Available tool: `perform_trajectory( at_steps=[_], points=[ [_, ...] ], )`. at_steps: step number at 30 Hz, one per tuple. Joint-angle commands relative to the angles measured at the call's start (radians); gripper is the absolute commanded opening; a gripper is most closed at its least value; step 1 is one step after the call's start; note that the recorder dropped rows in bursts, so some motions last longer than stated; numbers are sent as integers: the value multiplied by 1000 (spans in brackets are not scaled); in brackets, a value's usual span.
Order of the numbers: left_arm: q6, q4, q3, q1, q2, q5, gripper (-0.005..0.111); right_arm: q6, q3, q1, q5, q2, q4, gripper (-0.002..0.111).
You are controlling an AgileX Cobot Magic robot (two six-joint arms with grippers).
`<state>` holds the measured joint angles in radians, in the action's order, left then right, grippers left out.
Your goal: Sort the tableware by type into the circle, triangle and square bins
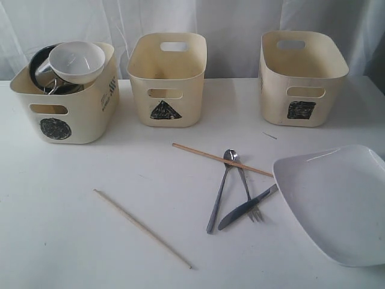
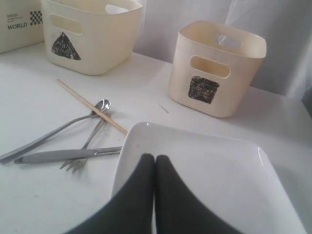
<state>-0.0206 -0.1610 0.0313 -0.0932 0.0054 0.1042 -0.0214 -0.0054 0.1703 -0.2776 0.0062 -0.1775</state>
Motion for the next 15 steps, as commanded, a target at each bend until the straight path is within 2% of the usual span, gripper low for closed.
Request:
perform_trajectory(
  at_steps=[1, 9, 15],
  points=[
    [-62, 59, -31, 1, -5, -104, 0, -1, 5, 0, 11, -6, 2, 0],
    [-54, 59, -31, 1, -5, -5, 0, -1, 5, 0, 11, -6, 2, 0],
    [-24, 59, -31, 1, -5, 0, 0, -1, 5, 0, 11, -6, 2, 0]
  ],
)
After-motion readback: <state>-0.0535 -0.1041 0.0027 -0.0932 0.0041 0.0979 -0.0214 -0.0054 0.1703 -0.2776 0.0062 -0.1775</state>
